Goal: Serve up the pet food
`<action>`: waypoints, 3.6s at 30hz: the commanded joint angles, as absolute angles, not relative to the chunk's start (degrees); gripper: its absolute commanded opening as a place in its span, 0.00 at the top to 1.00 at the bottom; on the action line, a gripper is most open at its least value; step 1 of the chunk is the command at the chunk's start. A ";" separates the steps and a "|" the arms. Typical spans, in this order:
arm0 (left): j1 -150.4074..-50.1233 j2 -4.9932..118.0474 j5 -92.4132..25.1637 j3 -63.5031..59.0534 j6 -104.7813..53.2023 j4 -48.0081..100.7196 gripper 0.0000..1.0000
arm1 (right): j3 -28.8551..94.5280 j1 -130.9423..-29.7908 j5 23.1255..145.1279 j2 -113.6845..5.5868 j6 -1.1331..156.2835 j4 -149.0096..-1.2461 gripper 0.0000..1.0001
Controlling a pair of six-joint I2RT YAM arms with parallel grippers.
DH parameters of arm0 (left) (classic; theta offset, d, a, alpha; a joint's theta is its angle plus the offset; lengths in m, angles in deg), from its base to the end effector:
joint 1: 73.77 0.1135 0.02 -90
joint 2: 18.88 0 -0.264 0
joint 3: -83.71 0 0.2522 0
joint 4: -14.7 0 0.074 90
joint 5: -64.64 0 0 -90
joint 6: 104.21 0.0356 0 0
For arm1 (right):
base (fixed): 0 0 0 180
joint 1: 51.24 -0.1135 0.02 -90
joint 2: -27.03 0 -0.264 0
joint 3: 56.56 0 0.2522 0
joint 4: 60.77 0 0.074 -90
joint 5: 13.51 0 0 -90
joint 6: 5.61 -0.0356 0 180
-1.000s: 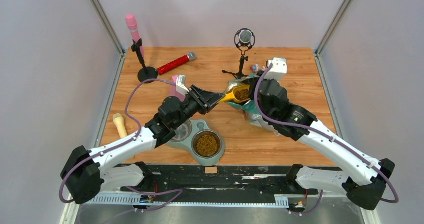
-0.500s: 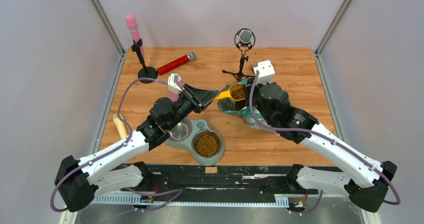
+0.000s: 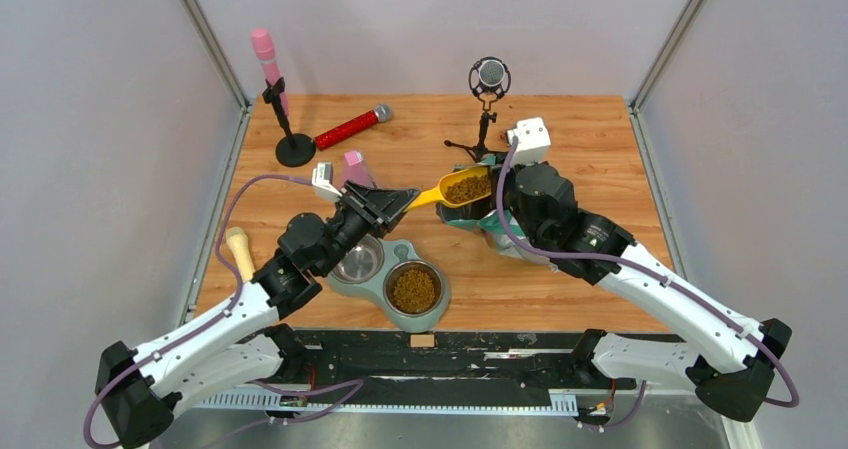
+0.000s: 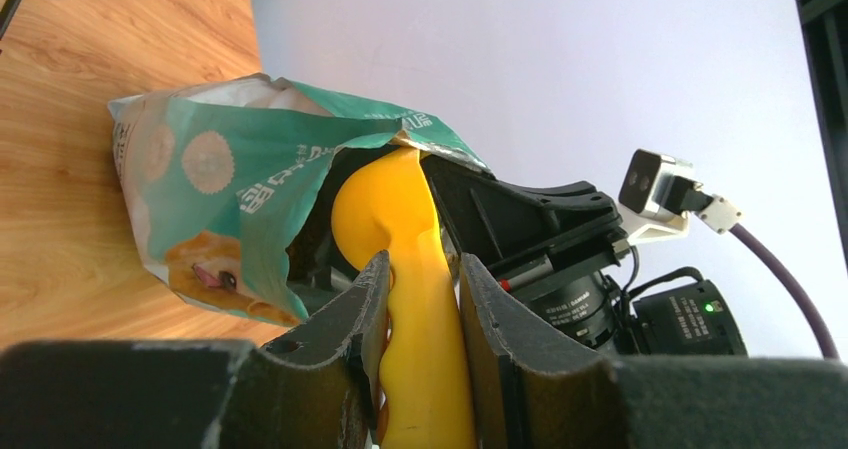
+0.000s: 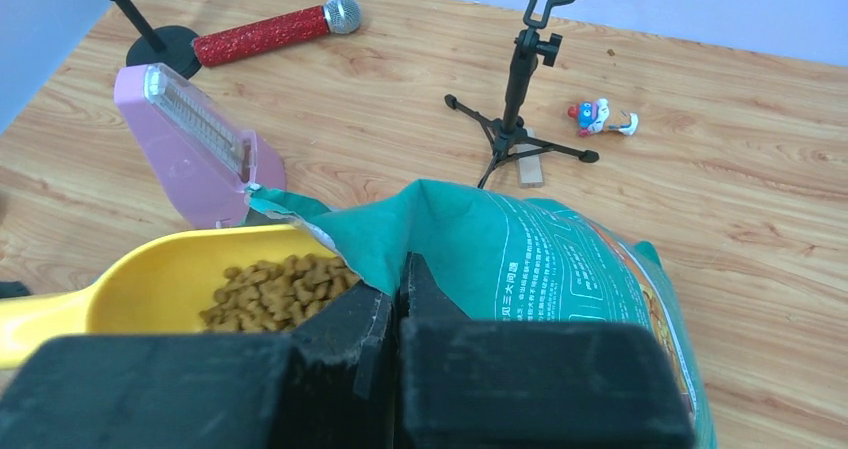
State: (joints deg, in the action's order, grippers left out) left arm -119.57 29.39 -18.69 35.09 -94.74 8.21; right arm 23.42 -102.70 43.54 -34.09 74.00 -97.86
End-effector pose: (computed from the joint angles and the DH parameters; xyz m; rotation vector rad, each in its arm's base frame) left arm 0.1459 -0.1441 0.3251 -0.6134 1.5879 -1.6637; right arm 0.1583 0.1677 0.3937 -0.2709 1.8216 0.2127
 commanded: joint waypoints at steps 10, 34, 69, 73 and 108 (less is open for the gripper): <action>-119.29 19.02 -12.08 40.70 -101.90 8.77 1.00 | 26.29 -103.13 39.81 -31.52 71.87 -93.55 1.00; -119.30 19.20 -15.02 54.47 -110.37 -19.37 1.00 | 26.45 -103.15 35.82 -28.07 68.31 -93.52 1.00; -119.29 -20.11 11.07 36.71 -103.24 70.57 1.00 | 25.48 -103.02 27.40 -28.45 70.27 -92.40 1.00; -119.29 -20.06 12.23 34.43 -104.37 76.50 1.00 | 25.82 -103.06 27.70 -29.28 71.10 -92.20 1.00; -119.29 2.70 14.60 27.57 -104.73 91.95 1.00 | 24.88 -103.06 26.77 -30.27 72.08 -92.13 1.00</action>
